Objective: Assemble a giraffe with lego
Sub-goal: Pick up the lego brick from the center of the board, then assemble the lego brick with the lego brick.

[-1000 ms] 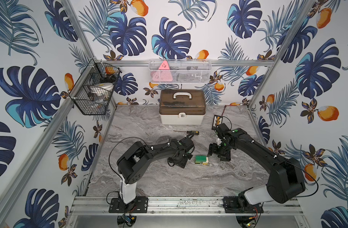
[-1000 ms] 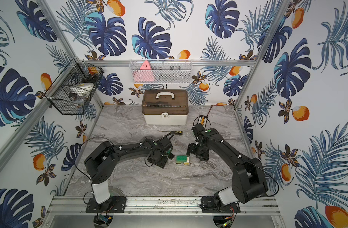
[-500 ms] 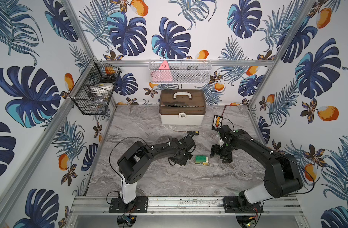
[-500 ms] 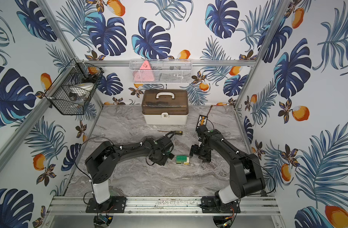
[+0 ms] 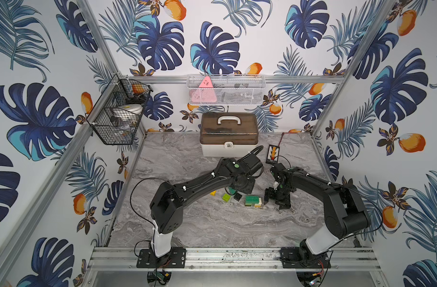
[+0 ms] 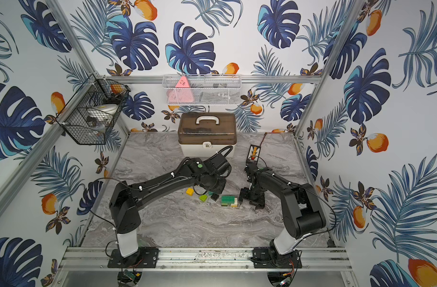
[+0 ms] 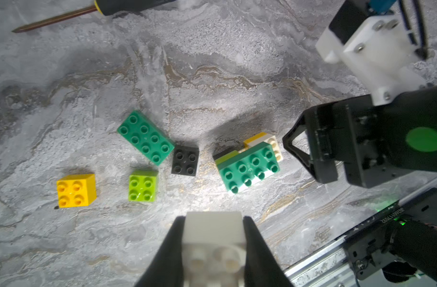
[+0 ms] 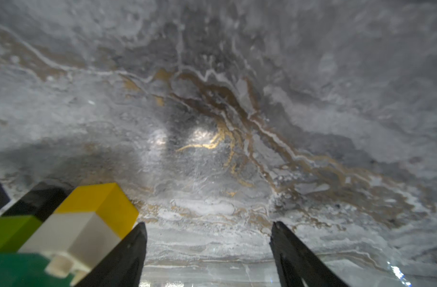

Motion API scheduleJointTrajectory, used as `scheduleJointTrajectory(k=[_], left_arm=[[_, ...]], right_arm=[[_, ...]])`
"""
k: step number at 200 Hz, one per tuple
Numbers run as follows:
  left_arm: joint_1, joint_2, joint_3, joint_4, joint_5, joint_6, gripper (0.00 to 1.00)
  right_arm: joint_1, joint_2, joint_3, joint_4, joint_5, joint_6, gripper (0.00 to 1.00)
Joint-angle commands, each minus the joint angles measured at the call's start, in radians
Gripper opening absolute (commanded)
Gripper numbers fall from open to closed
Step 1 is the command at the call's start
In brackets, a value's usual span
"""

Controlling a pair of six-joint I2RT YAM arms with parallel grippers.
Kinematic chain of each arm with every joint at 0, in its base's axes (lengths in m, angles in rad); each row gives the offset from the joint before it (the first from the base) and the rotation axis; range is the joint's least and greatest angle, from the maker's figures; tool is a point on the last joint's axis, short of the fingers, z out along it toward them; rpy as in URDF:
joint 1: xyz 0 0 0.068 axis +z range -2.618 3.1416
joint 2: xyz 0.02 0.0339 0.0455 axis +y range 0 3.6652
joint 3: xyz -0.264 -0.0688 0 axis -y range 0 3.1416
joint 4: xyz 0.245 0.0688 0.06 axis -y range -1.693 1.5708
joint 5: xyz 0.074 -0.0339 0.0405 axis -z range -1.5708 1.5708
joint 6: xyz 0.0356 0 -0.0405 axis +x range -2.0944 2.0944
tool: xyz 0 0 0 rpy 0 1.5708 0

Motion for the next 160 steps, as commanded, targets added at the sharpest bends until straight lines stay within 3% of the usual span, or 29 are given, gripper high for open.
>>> scheduleJointTrajectory(k=[1,160], left_arm=[[-0.009,0.028,0.026,-0.083,0.015,-0.071,0.10],[-0.011,0.131,0.053,-0.021,0.058,-0.162,0.12]], right_arm=[[0.002,0.011,-0.008,0.046,-0.006,-0.002,0.81],[0.023,-0.054,-0.084,0.118,-0.124,-0.018,0.80]])
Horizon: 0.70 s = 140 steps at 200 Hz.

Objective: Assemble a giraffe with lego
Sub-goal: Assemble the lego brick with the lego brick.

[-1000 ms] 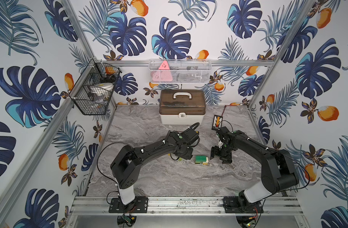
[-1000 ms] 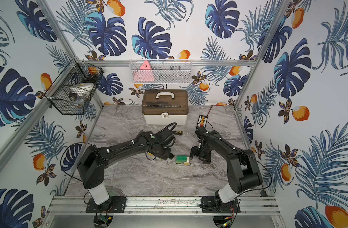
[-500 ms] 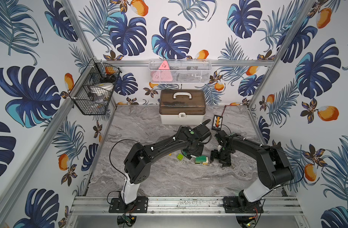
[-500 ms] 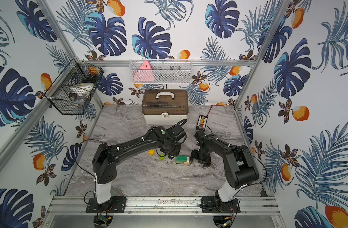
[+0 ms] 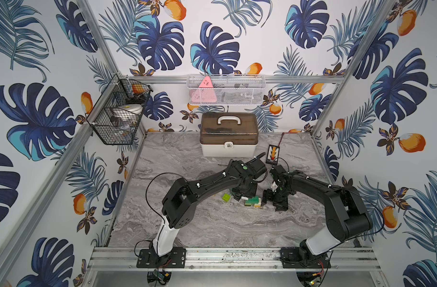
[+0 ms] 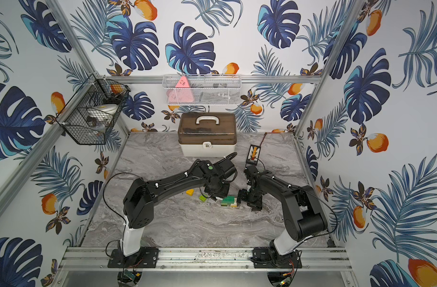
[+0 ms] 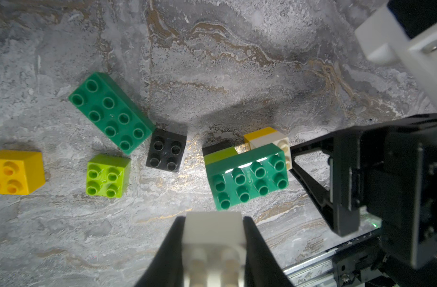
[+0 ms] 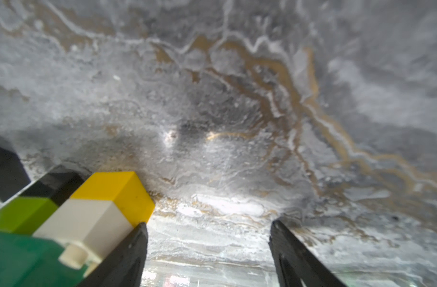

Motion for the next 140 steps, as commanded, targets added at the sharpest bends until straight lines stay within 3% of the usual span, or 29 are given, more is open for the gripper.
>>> scheduleJointTrajectory(k=[1,61,140], left_arm=[[-0.001,0.010,0.013,0.008,0.006,-0.029,0.12],[-0.001,0.072,0.070,0.005,0.013,-0.036,0.12],[-0.006,0.110,0.100,-0.038,-0.022,-0.003,0.12]], right_arm=[[0.003,-0.018,-0.027,0.051,-0.033,-0.019,0.80],[-0.016,-0.166,0.004,-0.045,0.031,-0.030,0.81],[-0.062,-0.220,0.034,-0.064,0.038,-0.030,0.81]])
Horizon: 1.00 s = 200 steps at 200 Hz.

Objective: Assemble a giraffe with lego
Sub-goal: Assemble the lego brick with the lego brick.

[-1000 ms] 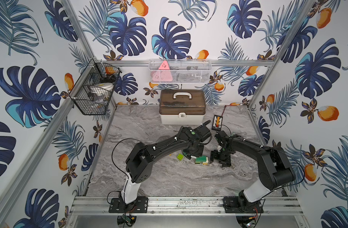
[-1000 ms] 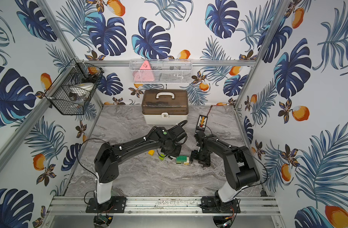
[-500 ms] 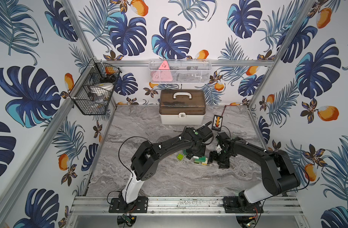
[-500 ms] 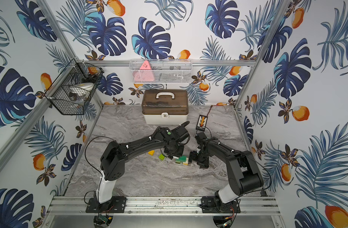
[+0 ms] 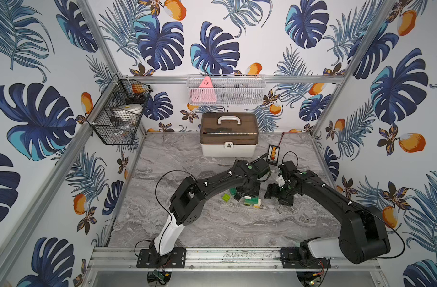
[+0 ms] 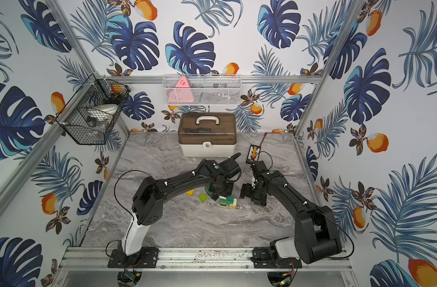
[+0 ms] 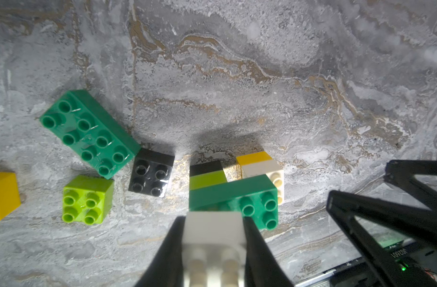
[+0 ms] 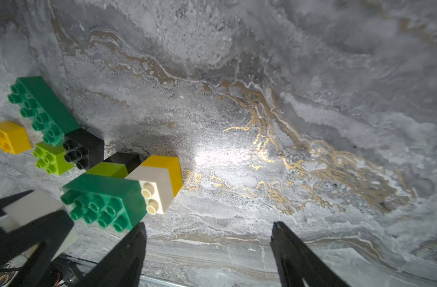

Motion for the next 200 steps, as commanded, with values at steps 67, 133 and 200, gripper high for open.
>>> scheduleJointTrajectory(k=[67,133,200], left_arm=[[-0.013,0.027,-0.001,-0.023,-0.015,0.011,0.12],[-0.026,0.058,0.003,-0.056,-0.044,0.026,0.12],[-0.066,0.089,-0.018,-0.097,-0.130,0.064,0.12]], right_arm=[[-0.026,-0.028,0.021,-0.037,0.025,-0.004,0.81],[-0.049,-0.052,0.029,-0.049,0.049,-0.006,0.82],[-0.085,-0.074,0.044,-0.058,0.049,-0.018,0.82]])
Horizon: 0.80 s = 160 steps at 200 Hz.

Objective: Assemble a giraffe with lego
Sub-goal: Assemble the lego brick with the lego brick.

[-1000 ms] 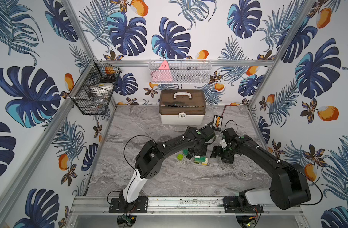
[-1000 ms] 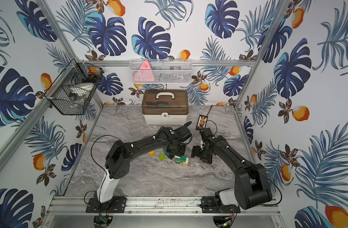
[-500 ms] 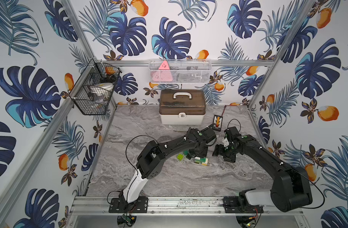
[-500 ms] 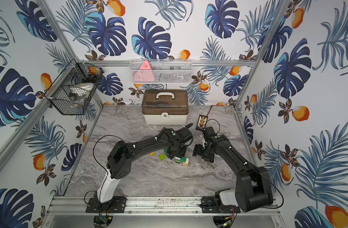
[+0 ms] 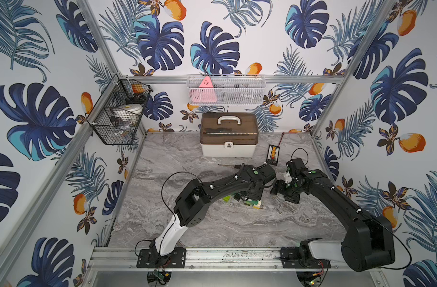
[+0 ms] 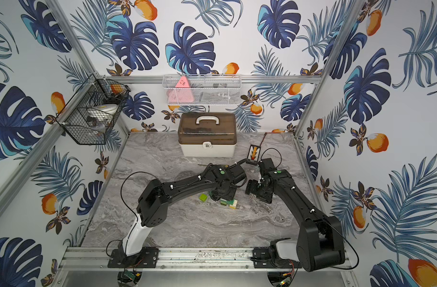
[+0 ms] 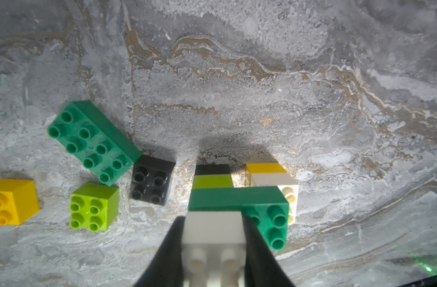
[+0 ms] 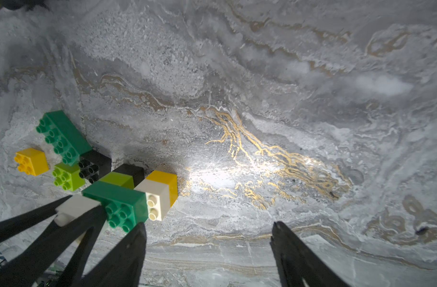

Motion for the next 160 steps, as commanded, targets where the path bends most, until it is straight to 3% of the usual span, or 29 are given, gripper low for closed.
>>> scheduleJointTrajectory(k=[1,33,82,160], left_arm=[[-0.006,0.031,-0.035,-0.076,-0.012,0.021,0.12],[-0.006,0.001,-0.060,-0.041,0.004,0.012,0.13],[-0.006,-0.032,-0.052,0.004,0.041,0.013,0.30],[0.014,-0.058,-0.058,0.041,0.065,0.005,0.44]], right_arm=[[-0.009,-0.006,0.013,-0.017,0.003,-0.017,0.82],[-0.019,-0.007,0.016,-0.019,-0.003,-0.022,0.82],[-0.023,0.000,0.032,-0.023,-0.006,-0.023,0.82],[-0.026,-0.004,0.039,-0.033,0.002,-0.023,0.82]])
